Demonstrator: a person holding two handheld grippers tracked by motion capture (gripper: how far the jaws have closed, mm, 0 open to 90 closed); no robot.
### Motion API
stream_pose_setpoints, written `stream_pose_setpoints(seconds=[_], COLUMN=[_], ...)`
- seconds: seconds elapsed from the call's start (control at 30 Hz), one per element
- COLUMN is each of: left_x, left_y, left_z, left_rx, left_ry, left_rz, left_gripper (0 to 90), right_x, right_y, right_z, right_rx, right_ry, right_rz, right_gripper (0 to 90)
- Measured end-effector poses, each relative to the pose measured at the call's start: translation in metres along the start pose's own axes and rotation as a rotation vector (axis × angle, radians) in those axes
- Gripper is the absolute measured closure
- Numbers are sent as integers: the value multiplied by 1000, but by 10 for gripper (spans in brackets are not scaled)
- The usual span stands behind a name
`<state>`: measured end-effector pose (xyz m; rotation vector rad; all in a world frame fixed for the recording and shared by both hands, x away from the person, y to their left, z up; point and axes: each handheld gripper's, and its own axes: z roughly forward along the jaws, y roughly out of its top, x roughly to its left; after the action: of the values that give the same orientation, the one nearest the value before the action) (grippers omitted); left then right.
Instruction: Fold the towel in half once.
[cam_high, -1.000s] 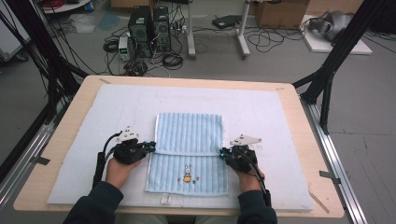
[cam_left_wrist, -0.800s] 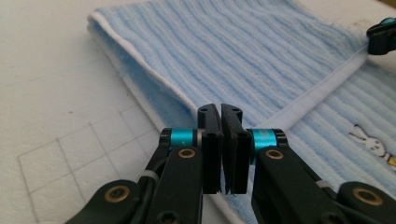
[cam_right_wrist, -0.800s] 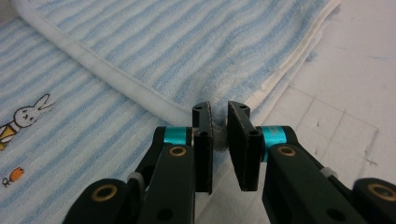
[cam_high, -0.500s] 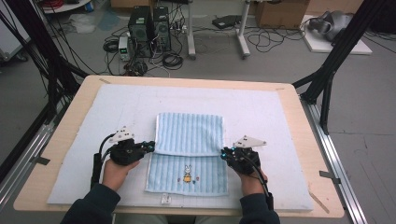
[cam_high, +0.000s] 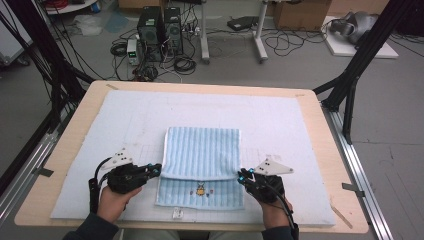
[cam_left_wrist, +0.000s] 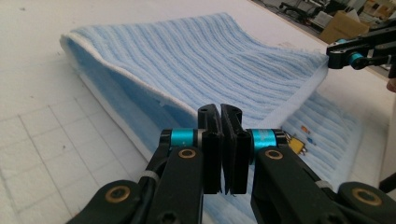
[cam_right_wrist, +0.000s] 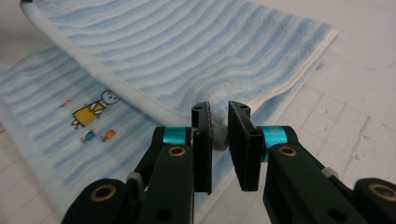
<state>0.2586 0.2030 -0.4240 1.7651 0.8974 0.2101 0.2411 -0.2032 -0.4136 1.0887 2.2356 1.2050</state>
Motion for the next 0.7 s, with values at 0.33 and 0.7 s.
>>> stream_pose_setpoints(seconds=[0.33,0.7], left_x=[-9,-24], left_y=[-18,-34], left_z=[-13,-26], left_rx=[26,57], left_ry=[-34,-74], left_rz=[-4,3], left_gripper=[867,867], right_x=[19,36], right_y=[-14,-31], right_z=[-19,-37], right_rx=[2,6], right_ry=[9,16], right_rz=[-28,-27], right_gripper=[797,797])
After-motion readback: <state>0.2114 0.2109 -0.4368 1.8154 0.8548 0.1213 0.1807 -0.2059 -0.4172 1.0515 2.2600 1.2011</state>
